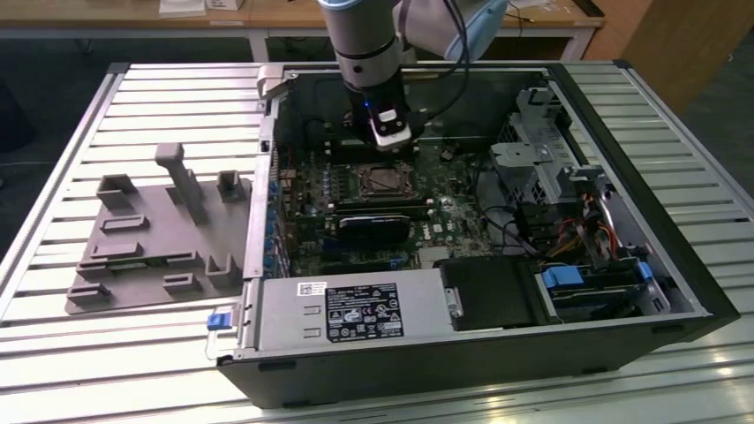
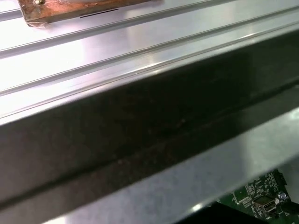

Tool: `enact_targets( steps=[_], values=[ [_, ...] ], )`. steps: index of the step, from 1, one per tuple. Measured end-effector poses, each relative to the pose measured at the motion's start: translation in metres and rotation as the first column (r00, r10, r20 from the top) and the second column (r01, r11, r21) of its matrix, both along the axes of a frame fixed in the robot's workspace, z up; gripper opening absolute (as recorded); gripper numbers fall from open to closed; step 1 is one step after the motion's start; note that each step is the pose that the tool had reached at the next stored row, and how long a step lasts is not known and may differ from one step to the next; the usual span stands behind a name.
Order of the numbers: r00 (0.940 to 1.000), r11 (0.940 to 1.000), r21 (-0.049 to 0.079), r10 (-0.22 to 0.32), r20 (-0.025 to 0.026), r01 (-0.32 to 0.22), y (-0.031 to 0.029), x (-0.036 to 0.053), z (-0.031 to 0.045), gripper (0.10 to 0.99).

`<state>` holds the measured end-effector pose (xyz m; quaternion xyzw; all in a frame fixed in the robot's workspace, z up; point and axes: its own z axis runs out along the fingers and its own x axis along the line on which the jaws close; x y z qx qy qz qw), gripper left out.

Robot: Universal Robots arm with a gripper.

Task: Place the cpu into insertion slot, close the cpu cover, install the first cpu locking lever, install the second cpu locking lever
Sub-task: 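Install the first cpu locking lever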

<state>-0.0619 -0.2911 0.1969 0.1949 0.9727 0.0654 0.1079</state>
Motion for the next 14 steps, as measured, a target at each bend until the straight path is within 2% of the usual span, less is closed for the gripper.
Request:
enact_targets(
  steps=[14],
  values=[
    [0.9998,0.9997,-0.013,-0.018,0.0002,0.018,0.0038,0.0000,-0.0026,0.102]
  ],
)
